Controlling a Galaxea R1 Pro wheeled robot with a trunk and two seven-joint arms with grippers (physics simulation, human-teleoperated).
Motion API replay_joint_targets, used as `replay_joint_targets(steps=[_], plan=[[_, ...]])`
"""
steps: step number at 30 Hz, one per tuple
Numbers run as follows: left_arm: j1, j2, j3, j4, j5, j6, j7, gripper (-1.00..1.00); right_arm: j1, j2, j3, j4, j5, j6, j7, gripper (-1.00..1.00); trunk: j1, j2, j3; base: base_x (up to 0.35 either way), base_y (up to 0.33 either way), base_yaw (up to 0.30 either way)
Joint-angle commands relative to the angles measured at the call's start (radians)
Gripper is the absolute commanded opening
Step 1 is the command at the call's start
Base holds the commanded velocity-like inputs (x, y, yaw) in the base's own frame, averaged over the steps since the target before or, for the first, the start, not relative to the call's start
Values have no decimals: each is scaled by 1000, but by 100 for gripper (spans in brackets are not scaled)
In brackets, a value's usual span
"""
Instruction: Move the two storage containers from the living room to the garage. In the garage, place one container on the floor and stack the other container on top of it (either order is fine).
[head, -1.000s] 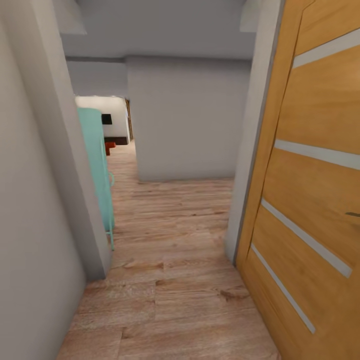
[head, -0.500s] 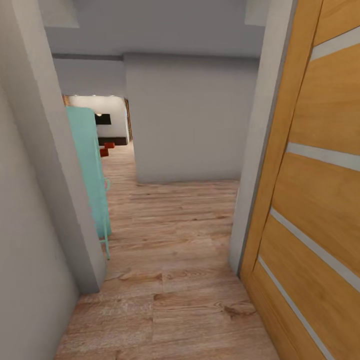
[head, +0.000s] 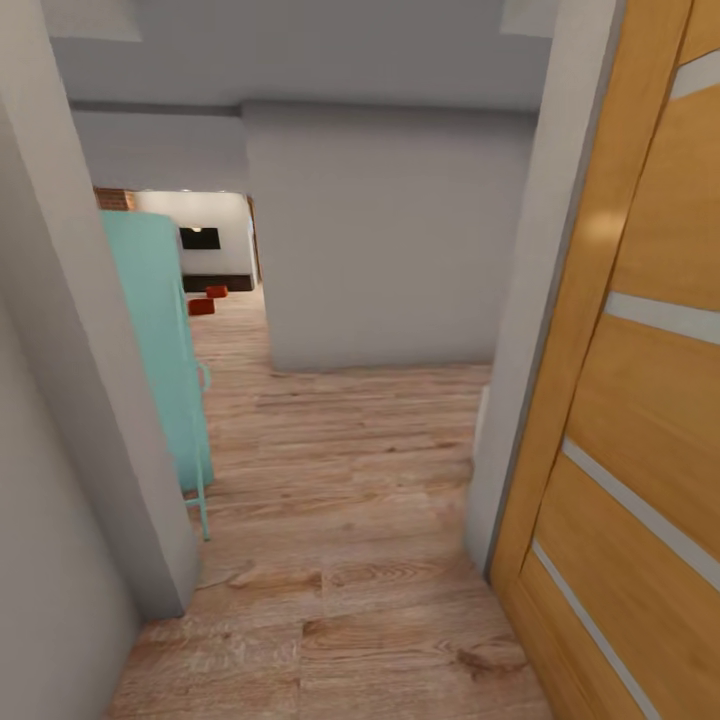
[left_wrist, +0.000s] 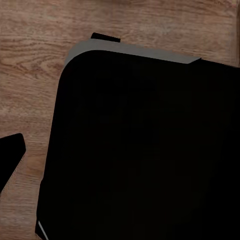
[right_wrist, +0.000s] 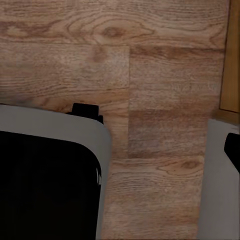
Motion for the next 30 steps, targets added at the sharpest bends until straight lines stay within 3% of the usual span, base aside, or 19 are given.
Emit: replay_joint_targets(steps=[1, 30], plan=[[0, -1, 7, 0, 2, -2, 1, 100, -2, 1, 8, 3, -11, -9, -1, 100, 1, 0, -1, 325, 0, 0], [0, 0, 7, 0, 1, -2, 1, 100, -1, 4, 7, 3, -16, -10, -4, 100, 1, 0, -1, 325, 0, 0]])
